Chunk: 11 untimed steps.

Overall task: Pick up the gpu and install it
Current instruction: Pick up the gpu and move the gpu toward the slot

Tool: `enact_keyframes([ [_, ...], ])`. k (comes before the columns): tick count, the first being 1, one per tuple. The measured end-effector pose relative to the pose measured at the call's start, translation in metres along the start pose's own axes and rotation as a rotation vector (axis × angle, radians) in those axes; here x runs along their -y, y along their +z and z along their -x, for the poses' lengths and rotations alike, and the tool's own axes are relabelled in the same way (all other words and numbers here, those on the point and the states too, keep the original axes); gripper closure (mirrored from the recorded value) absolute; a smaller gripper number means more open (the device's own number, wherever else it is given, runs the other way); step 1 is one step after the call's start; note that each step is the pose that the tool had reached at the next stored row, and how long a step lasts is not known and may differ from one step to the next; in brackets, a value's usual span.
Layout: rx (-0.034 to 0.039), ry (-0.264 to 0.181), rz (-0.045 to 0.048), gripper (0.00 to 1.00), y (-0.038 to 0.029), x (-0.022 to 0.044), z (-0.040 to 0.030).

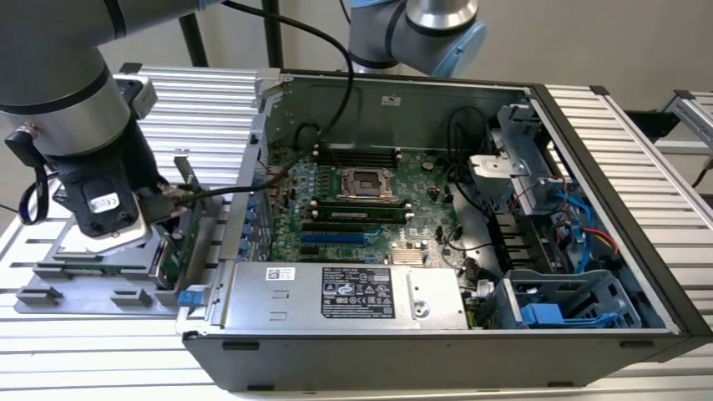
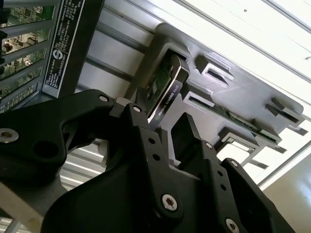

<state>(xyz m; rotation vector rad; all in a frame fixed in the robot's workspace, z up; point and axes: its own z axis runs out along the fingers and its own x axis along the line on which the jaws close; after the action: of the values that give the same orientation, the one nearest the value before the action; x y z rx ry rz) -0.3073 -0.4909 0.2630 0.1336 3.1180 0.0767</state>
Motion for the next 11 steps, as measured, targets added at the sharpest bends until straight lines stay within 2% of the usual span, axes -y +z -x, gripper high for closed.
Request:
enact_keyframes([
  [11,0.0,0.0,0.0,0.0,0.0081,0.0004,-0.0001],
])
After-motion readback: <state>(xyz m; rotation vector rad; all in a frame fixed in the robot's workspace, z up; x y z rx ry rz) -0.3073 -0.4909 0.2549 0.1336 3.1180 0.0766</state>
